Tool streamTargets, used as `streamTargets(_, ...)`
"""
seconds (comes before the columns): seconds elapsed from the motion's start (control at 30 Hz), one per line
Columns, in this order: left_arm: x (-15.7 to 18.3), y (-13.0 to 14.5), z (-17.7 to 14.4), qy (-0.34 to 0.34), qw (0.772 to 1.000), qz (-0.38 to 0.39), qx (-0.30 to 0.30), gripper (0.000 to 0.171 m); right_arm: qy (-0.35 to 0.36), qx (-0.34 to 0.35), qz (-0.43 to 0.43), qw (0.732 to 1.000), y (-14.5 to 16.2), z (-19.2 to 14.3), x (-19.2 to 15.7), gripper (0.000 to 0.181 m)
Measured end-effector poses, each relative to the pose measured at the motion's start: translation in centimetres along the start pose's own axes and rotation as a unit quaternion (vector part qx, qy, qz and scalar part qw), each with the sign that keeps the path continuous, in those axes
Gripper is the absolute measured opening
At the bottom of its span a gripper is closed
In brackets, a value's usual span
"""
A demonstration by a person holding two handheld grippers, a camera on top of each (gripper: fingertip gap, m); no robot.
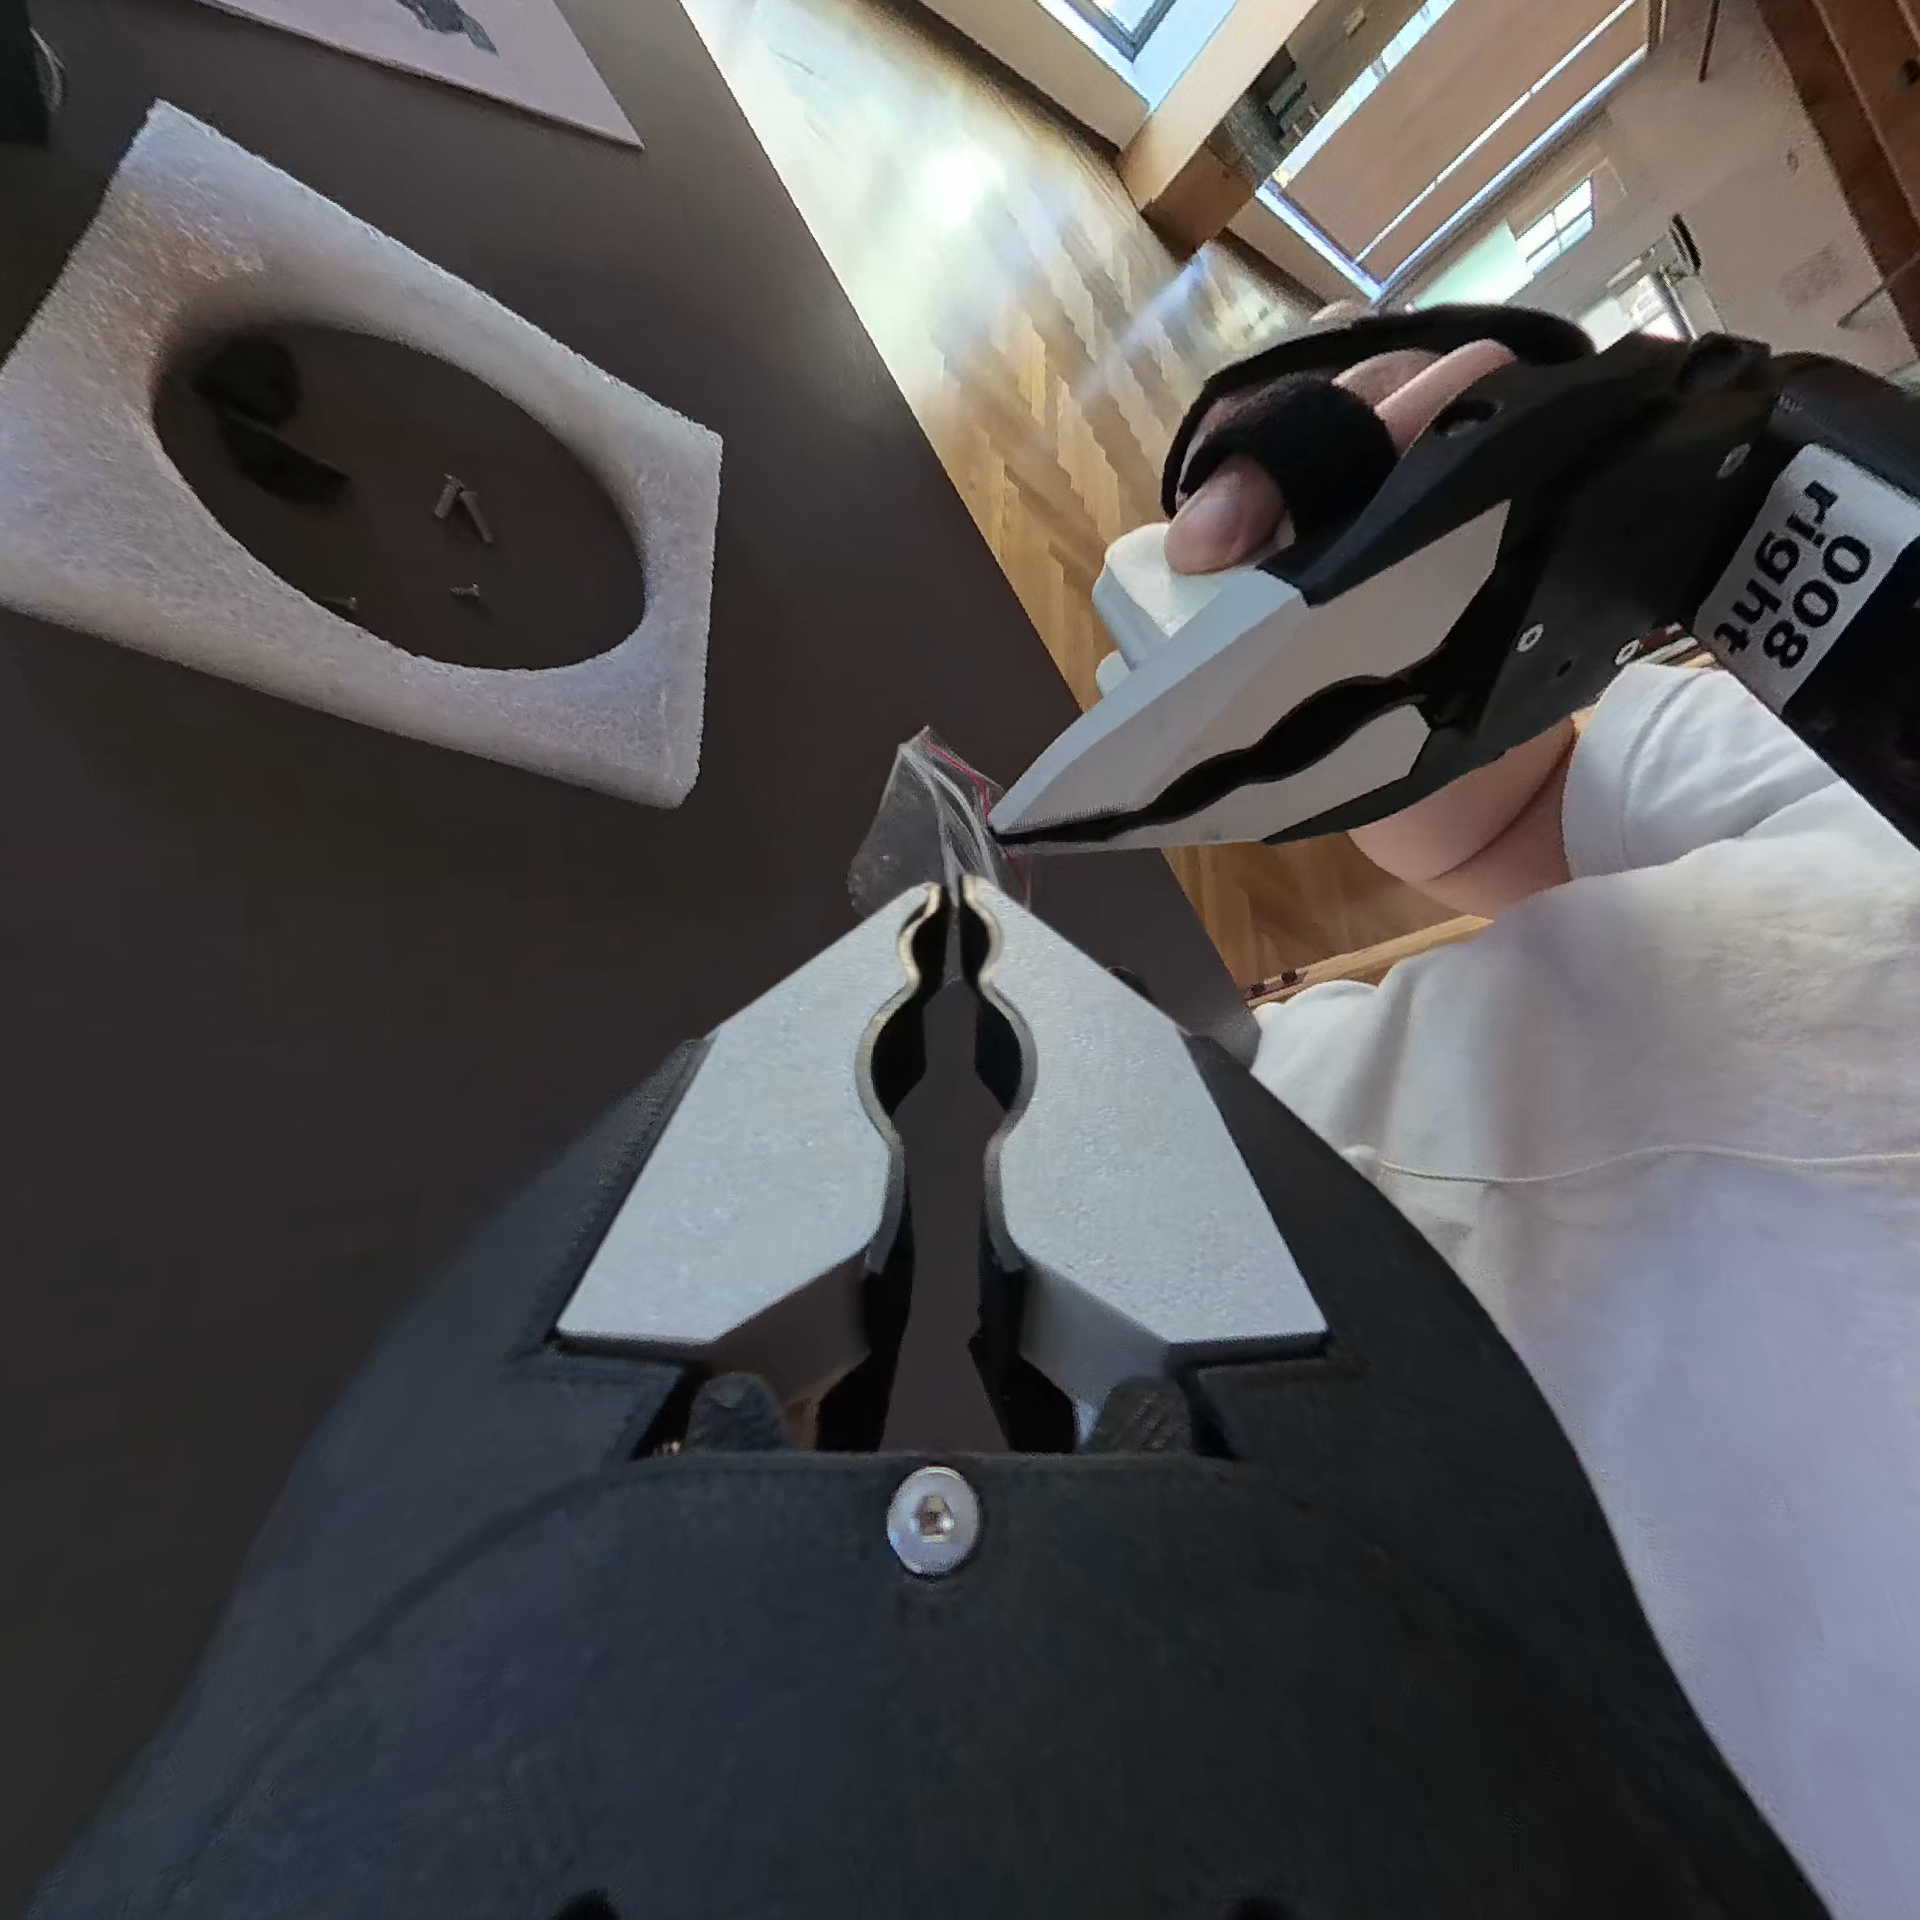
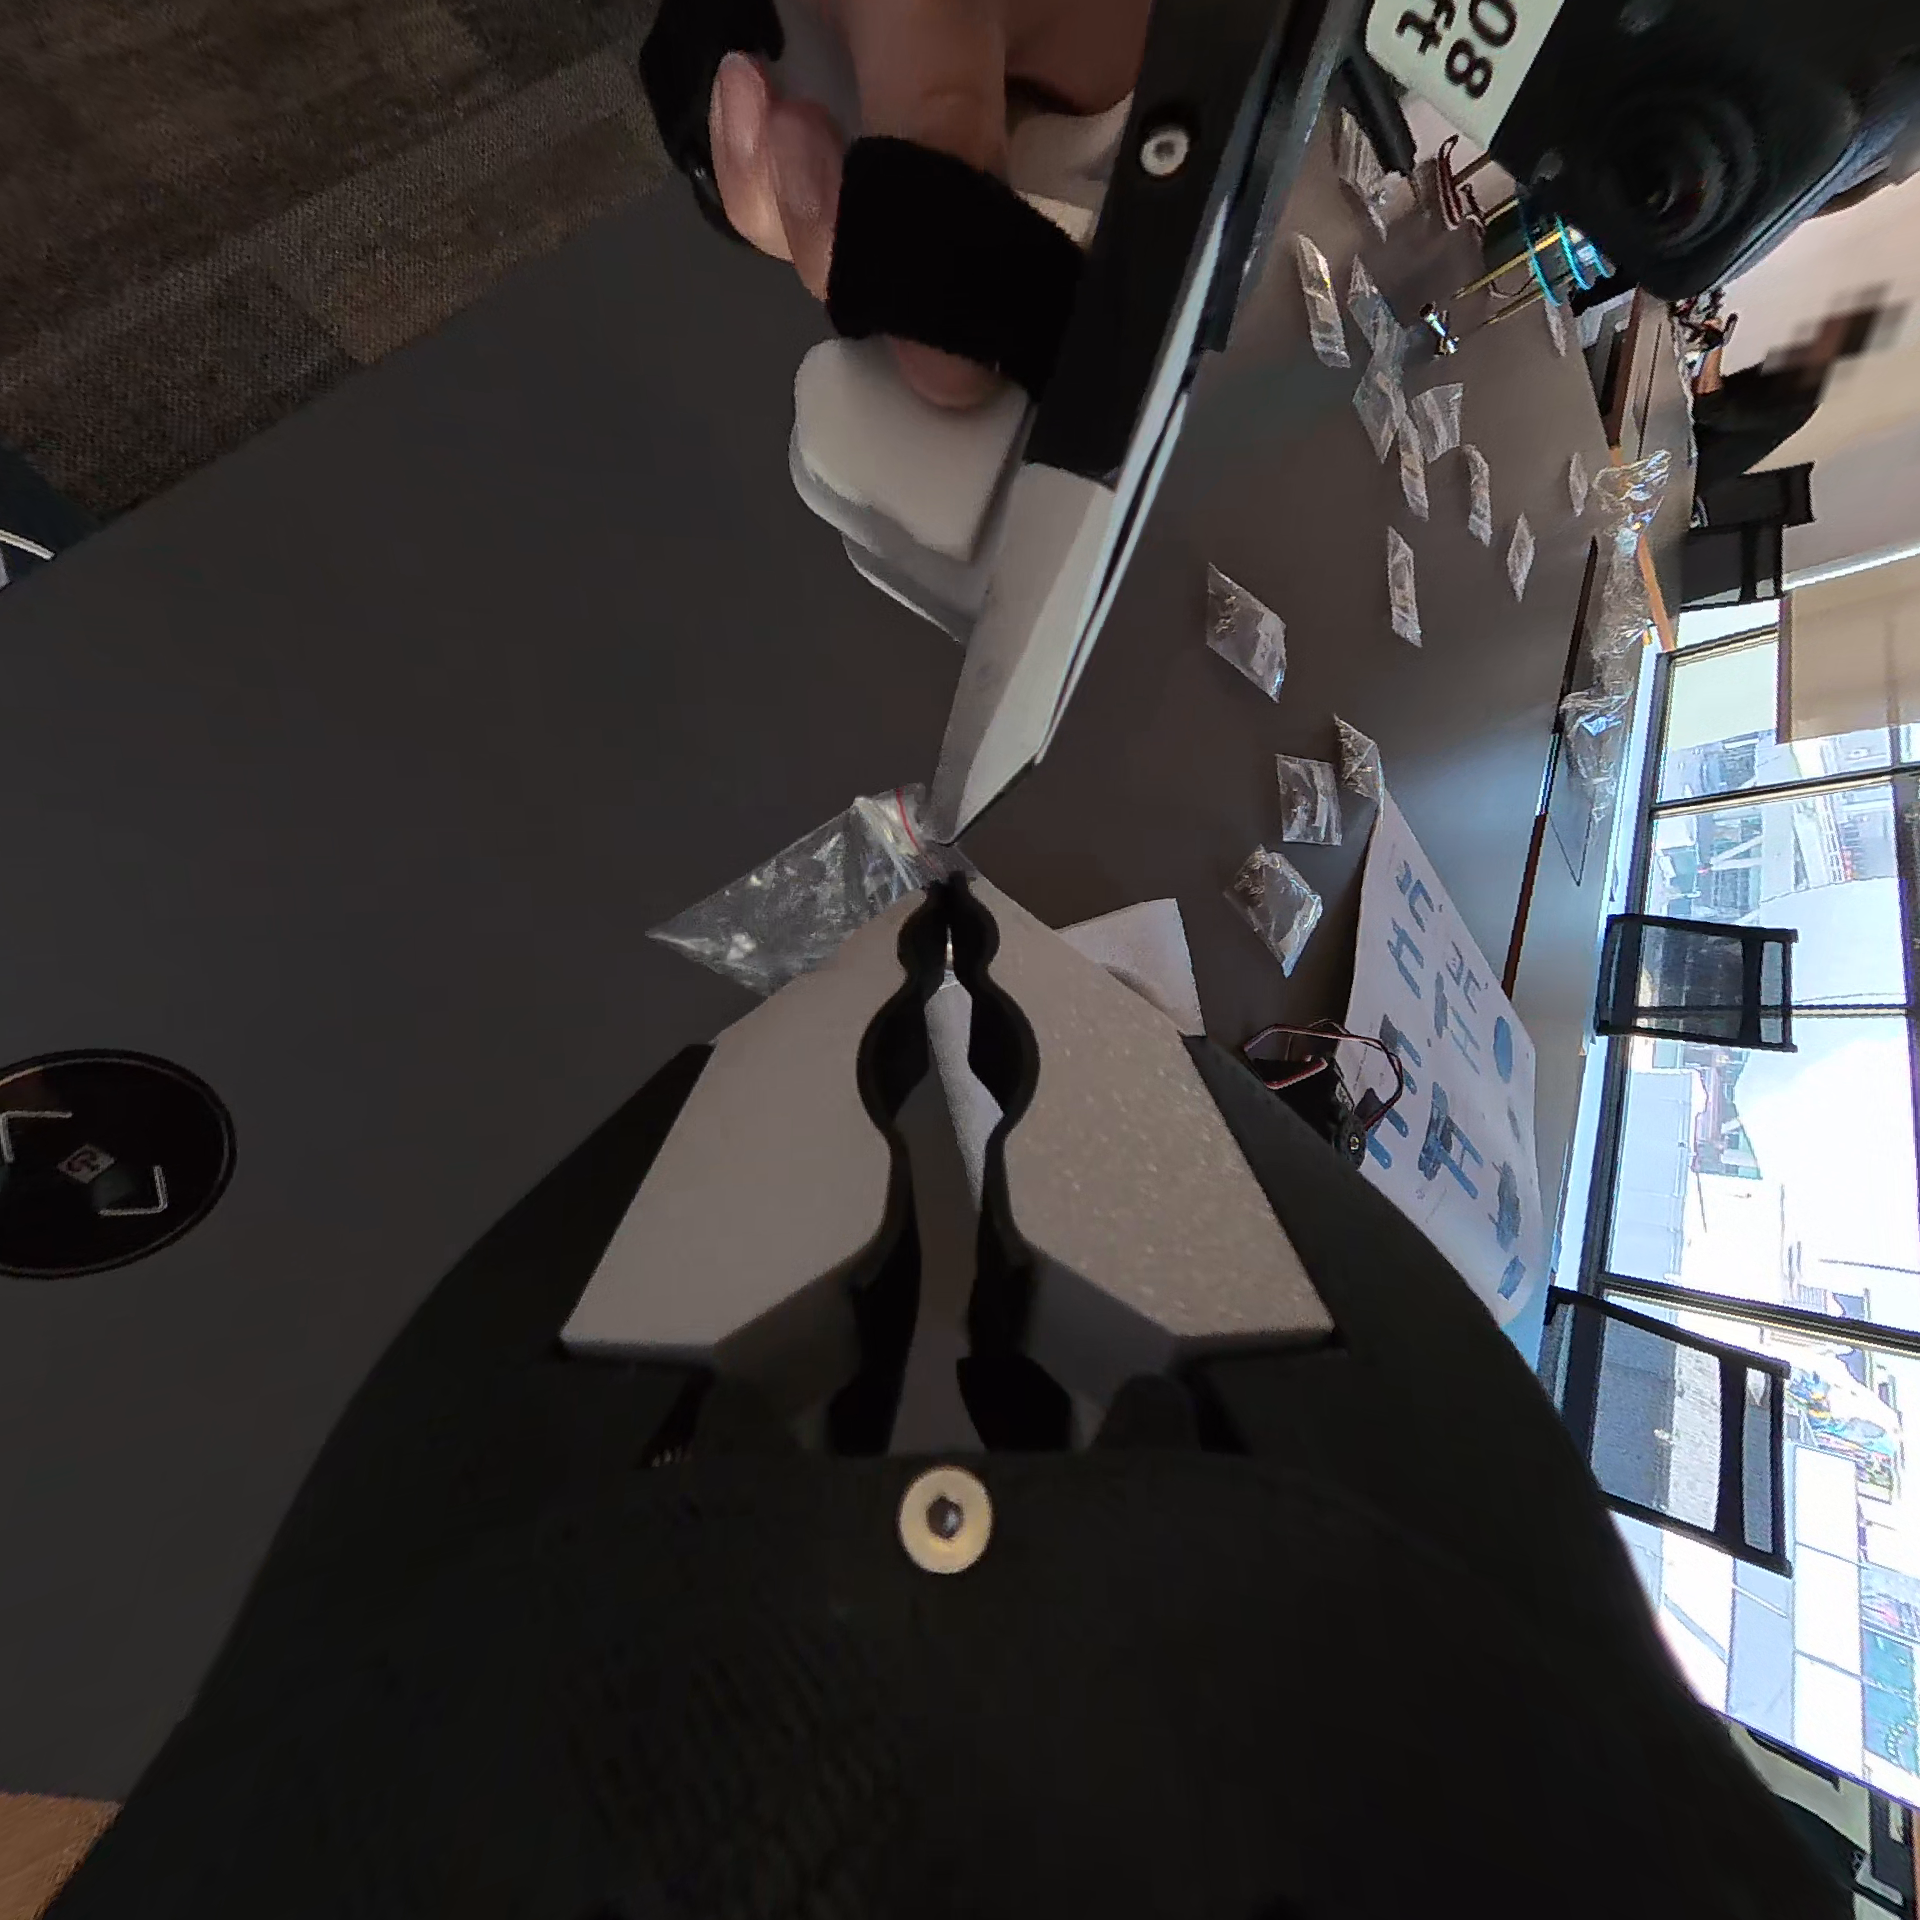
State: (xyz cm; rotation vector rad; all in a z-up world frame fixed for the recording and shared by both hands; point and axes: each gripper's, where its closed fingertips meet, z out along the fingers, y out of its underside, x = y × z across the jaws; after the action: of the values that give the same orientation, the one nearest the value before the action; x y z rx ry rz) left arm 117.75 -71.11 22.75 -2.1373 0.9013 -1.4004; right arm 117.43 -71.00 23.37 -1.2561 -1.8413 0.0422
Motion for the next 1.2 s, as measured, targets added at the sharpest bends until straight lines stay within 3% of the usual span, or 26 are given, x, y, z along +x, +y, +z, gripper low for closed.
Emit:
streamTargets(0.2,0.4,-0.1,0.2,0.035,0.999,-0.016,0.008,0.000,-0.003,0.008,-0.004,1.000,0.0,0.0,-0.1,0.000)
streamTargets(0.3,0.3,0.0,0.5,0.044,0.999,-0.032,0.006,0.008,-0.001,0.013,-0.011,1.000,-0.1,-0.1,-0.3,0.000)
streamTargets(0.4,0.4,0.5,1.0,0.044,0.999,-0.025,-0.020,0.000,0.002,0.005,-0.019,1.000,0.2,0.0,-0.3,0.000)
streamTargets(0.6,-0.3,0.5,1.1,0.003,0.999,-0.013,-0.037,0.000,-0.003,0.000,-0.017,1.000,0.7,0.1,-0.6,0.000)
streamTargets(0.77,-1.7,0.2,0.1,-0.103,0.992,0.042,-0.053,0.000,-0.022,0.002,-0.006,1.000,0.7,0.5,-1.4,0.000)
streamTargets(0.93,-2.1,0.1,-0.2,-0.168,0.978,0.096,-0.076,0.000,-0.036,0.003,0.008,0.999,0.2,1.2,-1.3,0.000)
streamTargets(1.1,-2.3,0.2,-0.7,-0.189,0.972,0.109,-0.087,0.000,-0.033,0.049,0.044,0.997,-0.7,1.1,-0.4,0.006)
streamTargets(1.2,-2.2,0.0,-1.4,-0.198,0.970,0.112,-0.085,0.000,-0.046,0.102,0.125,0.986,0.2,-0.2,1.8,0.010)
